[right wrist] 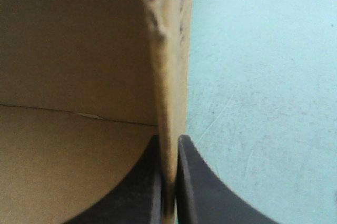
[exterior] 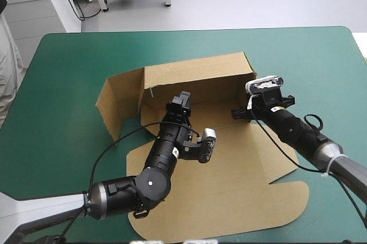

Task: Fold the box

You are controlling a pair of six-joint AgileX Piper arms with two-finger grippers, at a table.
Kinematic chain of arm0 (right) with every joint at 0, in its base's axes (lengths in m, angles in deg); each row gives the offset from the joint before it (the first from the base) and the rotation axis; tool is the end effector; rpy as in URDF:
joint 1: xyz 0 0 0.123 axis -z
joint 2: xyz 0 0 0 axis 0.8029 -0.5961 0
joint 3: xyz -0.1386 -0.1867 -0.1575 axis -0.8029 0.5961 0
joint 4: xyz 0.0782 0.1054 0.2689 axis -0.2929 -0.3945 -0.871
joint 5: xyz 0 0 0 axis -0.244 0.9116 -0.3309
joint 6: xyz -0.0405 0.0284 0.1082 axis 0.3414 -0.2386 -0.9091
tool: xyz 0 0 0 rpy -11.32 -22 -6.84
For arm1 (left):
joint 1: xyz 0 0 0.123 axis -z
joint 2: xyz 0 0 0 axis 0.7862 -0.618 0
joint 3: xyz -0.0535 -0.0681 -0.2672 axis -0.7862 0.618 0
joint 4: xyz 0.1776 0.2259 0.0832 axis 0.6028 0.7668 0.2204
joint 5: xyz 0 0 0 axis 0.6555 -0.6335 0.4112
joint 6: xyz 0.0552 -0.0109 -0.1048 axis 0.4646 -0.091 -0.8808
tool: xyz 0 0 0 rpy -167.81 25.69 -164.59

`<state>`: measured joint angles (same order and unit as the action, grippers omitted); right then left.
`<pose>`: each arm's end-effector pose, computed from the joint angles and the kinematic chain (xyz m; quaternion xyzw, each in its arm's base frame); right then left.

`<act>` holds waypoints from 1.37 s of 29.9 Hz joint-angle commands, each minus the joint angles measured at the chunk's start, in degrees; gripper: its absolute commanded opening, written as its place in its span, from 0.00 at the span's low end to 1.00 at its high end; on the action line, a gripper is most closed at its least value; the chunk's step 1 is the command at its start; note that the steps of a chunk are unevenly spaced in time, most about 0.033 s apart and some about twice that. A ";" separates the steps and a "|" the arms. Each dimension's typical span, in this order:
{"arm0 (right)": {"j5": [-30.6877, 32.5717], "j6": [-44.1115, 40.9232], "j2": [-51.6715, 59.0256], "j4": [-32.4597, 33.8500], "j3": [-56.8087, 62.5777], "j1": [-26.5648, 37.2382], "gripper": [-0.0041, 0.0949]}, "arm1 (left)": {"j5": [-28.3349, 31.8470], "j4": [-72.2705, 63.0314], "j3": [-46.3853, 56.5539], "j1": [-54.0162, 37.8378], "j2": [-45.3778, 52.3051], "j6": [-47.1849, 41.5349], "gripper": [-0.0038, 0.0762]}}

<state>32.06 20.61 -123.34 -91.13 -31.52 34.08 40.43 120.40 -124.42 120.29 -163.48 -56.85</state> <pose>0.3487 0.1123 0.2098 -0.1127 0.8457 0.0596 0.5183 0.2137 -0.2992 0.2601 0.6484 0.4404 0.3779 0.4927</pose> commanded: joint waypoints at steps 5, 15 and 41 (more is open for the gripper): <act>-3.00 -0.21 -1.41 -0.28 -5.21 3.63 0.03 | -2.83 1.74 -1.30 0.53 1.98 -0.41 0.60; -0.92 0.62 -1.71 -0.28 -5.23 3.76 0.03 | -0.39 -16.55 -3.34 0.18 1.98 10.50 0.07; 1.57 1.29 -1.71 -0.28 -5.23 3.76 0.02 | -14.43 -116.25 -39.29 -65.42 2.97 40.87 0.04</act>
<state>34.60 21.11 -126.96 -91.34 -34.63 37.57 24.86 10.50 -163.58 61.22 -163.12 -15.17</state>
